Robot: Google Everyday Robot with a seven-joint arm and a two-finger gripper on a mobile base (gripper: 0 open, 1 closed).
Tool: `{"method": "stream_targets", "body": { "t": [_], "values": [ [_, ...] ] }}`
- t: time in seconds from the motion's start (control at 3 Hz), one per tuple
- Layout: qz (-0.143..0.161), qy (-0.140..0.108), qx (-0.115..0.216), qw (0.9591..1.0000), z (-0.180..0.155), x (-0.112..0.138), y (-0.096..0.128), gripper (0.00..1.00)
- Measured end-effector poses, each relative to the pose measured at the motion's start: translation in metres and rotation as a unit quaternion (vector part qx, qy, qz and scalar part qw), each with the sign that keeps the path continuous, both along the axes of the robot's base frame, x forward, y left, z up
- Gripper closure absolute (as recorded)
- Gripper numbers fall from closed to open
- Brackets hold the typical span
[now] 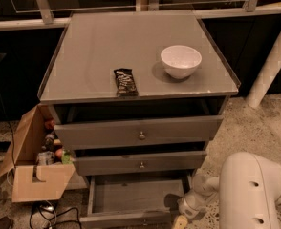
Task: Open bottom drawer
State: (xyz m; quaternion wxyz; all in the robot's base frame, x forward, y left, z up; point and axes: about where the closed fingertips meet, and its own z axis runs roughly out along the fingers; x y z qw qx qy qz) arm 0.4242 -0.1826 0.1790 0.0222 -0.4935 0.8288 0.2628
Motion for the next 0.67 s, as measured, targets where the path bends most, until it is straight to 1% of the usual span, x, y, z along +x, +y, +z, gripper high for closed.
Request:
{"method": "stream_targets", "body": {
  "t": [0.33,0.67],
  "values": [
    [-0.019,0.017,-0.009,0.9996,0.0047,-0.0339,-0.0186,0.0],
    [-0.019,0.017,-0.009,0.9996,0.0047,-0.0339,-0.0186,0.0]
  ]
}}
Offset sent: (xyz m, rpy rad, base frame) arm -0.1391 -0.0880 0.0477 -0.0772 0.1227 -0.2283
